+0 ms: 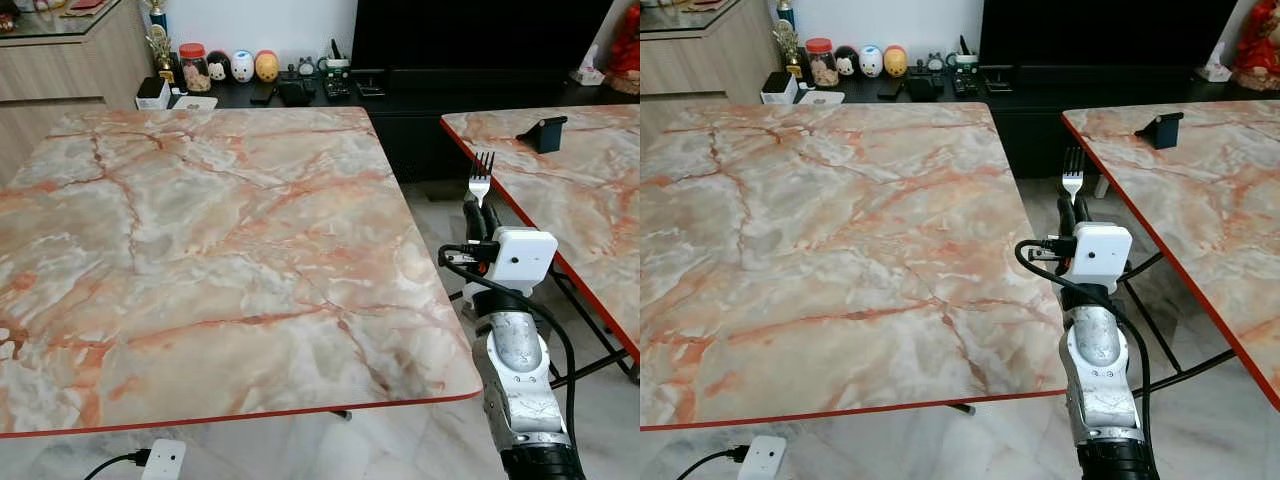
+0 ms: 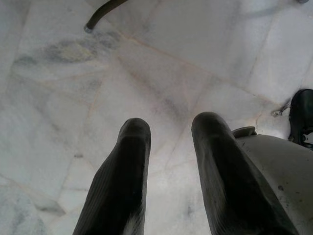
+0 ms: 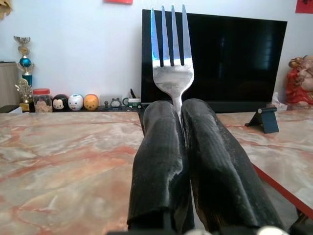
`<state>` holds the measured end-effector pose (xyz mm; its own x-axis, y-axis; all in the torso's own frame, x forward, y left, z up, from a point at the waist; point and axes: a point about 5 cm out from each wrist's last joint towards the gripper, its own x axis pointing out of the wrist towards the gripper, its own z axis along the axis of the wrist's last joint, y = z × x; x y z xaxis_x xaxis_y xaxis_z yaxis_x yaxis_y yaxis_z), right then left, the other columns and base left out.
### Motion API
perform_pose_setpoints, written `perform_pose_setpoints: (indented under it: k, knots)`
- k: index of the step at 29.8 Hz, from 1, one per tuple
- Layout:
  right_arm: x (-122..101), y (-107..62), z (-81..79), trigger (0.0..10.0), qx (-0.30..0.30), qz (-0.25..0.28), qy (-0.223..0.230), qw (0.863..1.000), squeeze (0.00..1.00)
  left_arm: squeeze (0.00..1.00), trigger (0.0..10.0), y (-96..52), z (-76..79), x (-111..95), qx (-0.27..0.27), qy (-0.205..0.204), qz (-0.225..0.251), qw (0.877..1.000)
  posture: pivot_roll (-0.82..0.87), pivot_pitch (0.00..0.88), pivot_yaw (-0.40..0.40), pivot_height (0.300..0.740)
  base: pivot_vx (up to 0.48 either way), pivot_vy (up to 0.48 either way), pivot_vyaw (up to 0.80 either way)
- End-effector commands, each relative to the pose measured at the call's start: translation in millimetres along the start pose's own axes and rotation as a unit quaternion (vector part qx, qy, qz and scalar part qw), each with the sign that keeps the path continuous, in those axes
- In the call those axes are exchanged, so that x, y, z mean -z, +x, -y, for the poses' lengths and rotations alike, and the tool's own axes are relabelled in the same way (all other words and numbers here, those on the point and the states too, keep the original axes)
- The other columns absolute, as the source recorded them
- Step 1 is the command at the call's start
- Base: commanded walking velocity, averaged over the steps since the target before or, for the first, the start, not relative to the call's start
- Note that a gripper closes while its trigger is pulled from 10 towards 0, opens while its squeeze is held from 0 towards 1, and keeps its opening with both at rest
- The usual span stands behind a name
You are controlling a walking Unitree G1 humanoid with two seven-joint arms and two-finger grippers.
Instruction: Setting the table
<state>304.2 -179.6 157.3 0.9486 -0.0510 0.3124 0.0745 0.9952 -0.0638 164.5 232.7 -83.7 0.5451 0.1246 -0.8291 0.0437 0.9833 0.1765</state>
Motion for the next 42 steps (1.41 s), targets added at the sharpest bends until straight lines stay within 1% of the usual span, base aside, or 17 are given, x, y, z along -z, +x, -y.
perform_pose_setpoints:
  k: [1, 4, 5, 7, 8, 10, 13, 14, 21, 27, 42]
  knots:
    - [-5.1, 4.3, 0.6, 10.0, -0.001, 0.013, -0.001, 1.0, 0.0, 0.0, 10.0, -0.5, 1.8, 5.0, 0.004, 0.008, -0.013, 1.0, 0.02, 0.0, -0.019, 0.74, 0.0, 0.0, 0.0]
    - [-5.4, 5.0, 0.7, 10.0, -0.001, 0.014, -0.002, 1.0, 0.0, 0.0, 10.0, 0.0, 3.3, 2.5, 0.005, 0.005, -0.008, 1.0, 0.02, 0.0, -0.022, 0.74, 0.0, 0.0, 0.0]
    - [-5.8, 5.4, 0.9, 10.0, -0.001, 0.014, -0.002, 1.0, 0.0, 0.0, 10.0, 3.2, 13.7, -17.4, 0.016, 0.006, 0.03, 0.999, 0.02, 0.0, -0.022, 0.74, 0.0, 0.0, 0.0]
    - [-5.9, 5.6, 1.0, 10.0, -0.001, 0.014, -0.002, 1.0, 0.0, 0.0, 10.0, 4.8, 22.7, -34.9, 0.024, 0.004, 0.064, 0.998, 0.02, 0.0, -0.022, 0.74, 0.0, 0.0, 0.0]
    - [-5.9, 5.5, 1.2, 10.0, -0.001, 0.014, -0.002, 1.0, 0.0, 0.0, 10.0, 4.9, 23.4, -36.2, 0.025, 0.003, 0.066, 0.997, 0.02, 0.0, -0.022, 0.74, 0.0, 0.0, 0.0]
    - [-5.6, 5.5, 1.7, 10.0, 0.0, 0.013, -0.002, 1.0, 0.0, 0.0, 10.0, 4.4, 21.6, -28.5, 0.023, 0.001, 0.053, 0.998, 0.02, 0.0, -0.024, 0.74, 0.0, 0.0, 0.0]
    - [-5.3, 4.8, 2.2, 10.0, 0.0, 0.012, -0.003, 1.0, 0.0, 0.0, 10.0, 2.2, 15.2, -9.0, 0.013, 0.003, 0.017, 1.0, 0.02, 0.0, -0.023, 0.74, 0.0, 0.0, 0.0]
    - [-5.2, 4.9, 2.3, 10.0, 0.0, 0.012, -0.003, 1.0, 0.0, 0.0, 10.0, 1.8, 14.3, -6.2, 0.011, 0.005, 0.011, 1.0, 0.02, 0.0, -0.022, 0.74, 0.0, 0.0, 0.0]
    - [-5.5, 5.7, 2.1, 10.0, 0.001, 0.012, -0.003, 1.0, 0.0, 0.0, 10.0, 0.8, 12.9, 0.4, 0.008, 0.002, -0.002, 1.0, 0.02, 0.0, -0.021, 0.74, 0.0, 0.0, 0.0]
    - [-5.6, 6.3, 1.2, 10.0, 0.0, 0.013, -0.001, 1.0, 0.0, 0.0, 10.0, -0.4, 4.8, 6.0, 0.001, -0.008, -0.014, 1.0, 0.02, 0.0, -0.021, 0.74, 0.0, 0.0, 0.0]
    - [-5.1, 6.5, -0.2, 10.0, -0.002, 0.011, 0.0, 1.0, 0.0, 0.0, 10.0, -0.3, 4.4, 5.8, 0.001, -0.001, -0.016, 1.0, 0.02, 0.0, -0.02, 0.74, -0.016, 0.0, 0.0]
